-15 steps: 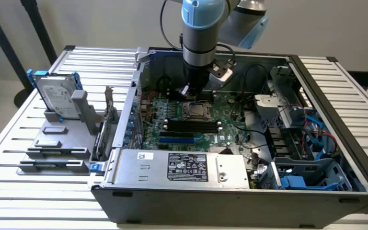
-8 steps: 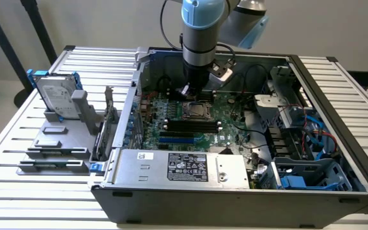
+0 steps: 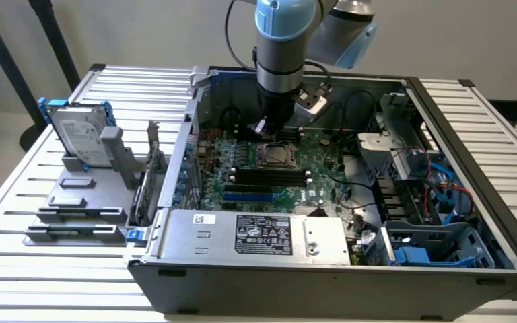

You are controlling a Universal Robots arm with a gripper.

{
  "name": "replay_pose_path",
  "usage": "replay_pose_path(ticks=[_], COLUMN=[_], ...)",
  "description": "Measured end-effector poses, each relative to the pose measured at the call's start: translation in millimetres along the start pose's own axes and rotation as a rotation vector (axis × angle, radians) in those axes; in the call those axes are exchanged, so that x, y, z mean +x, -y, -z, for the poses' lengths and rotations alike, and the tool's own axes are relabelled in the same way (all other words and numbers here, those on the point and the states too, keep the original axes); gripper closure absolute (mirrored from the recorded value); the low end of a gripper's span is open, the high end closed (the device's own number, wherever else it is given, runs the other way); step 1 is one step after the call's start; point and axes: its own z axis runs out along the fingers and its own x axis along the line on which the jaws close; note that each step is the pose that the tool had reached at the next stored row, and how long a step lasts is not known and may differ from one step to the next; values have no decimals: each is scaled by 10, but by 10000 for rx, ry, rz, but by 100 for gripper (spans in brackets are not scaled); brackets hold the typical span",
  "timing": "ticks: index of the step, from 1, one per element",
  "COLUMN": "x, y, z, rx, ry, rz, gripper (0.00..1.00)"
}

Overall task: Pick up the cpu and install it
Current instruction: 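Install the first cpu locking lever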

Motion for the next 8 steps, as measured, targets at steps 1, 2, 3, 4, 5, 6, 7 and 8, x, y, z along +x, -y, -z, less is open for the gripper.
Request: replay_pose_path(ticks=[1, 2, 3, 4, 5, 6, 7, 8], x=[1, 1, 2, 2, 3, 3, 3, 3], y=[-2, -4, -7, -9, -12, -15, -18, -22], z=[0, 0, 0, -1, -1, -1, -1, 0], rx=[1, 2, 3, 4, 5, 6, 7, 9], ry=[-1, 0, 1, 1, 2, 2, 2, 3], rz=[3, 7, 12, 17, 22, 27, 32, 37], gripper=[89, 89, 89, 89, 89, 89, 89, 89])
